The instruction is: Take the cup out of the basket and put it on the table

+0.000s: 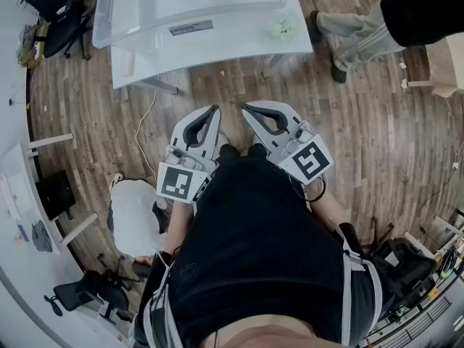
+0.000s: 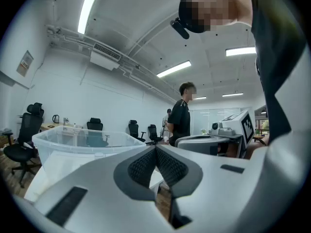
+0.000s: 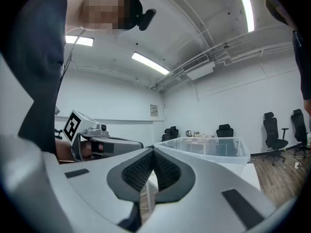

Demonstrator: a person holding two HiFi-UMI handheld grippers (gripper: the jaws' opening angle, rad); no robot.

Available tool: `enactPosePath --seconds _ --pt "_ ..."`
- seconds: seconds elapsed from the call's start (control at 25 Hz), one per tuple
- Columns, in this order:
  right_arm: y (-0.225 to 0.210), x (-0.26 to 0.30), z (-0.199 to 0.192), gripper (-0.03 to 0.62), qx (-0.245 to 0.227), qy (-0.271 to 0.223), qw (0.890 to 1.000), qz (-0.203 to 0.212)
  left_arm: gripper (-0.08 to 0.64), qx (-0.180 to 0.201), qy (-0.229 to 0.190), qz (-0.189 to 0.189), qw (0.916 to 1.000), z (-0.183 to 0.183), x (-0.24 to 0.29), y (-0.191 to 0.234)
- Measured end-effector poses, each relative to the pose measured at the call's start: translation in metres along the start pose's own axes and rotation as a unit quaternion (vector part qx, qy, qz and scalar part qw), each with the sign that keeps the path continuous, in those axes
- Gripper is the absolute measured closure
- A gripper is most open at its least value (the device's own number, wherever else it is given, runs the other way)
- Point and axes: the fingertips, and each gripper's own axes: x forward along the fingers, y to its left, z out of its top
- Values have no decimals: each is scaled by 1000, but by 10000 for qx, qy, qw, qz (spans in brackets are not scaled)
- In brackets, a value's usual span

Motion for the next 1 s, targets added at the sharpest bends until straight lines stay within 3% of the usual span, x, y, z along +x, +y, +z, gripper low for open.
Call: enactPosePath --seconds 0.64,1.0 --pt "4 5 2 576 153 -121 9997 123 541 -11 -24 14 10000 0 -2 5" --pt "9 23 2 575 120 -109 9997 -199 541 71 -12 -102 9999 1 -20 23"
